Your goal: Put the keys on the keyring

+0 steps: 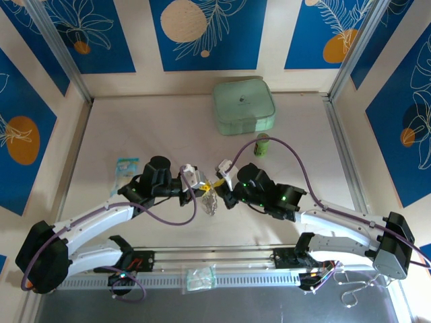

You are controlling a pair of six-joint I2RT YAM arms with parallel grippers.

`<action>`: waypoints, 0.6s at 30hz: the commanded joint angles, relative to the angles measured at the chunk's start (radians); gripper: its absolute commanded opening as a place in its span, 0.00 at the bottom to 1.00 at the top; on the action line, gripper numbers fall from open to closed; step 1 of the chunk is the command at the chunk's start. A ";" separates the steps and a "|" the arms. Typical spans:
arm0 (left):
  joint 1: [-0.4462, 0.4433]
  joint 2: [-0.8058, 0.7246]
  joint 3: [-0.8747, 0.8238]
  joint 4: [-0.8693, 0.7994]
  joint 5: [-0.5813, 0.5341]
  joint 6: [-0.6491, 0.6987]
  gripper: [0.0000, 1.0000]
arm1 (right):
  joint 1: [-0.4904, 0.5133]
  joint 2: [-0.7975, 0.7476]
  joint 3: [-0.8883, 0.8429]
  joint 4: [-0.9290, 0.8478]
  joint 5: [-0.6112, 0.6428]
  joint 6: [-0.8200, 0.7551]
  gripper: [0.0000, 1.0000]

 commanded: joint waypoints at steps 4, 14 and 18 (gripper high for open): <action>-0.018 0.016 0.059 -0.023 0.047 -0.051 0.00 | 0.002 0.005 0.025 0.048 0.053 0.041 0.00; -0.018 0.024 0.070 -0.033 0.053 -0.068 0.00 | 0.001 0.020 0.037 0.044 0.065 0.053 0.00; -0.018 0.030 0.079 -0.046 0.061 -0.077 0.00 | 0.001 0.038 0.055 0.035 0.111 0.063 0.00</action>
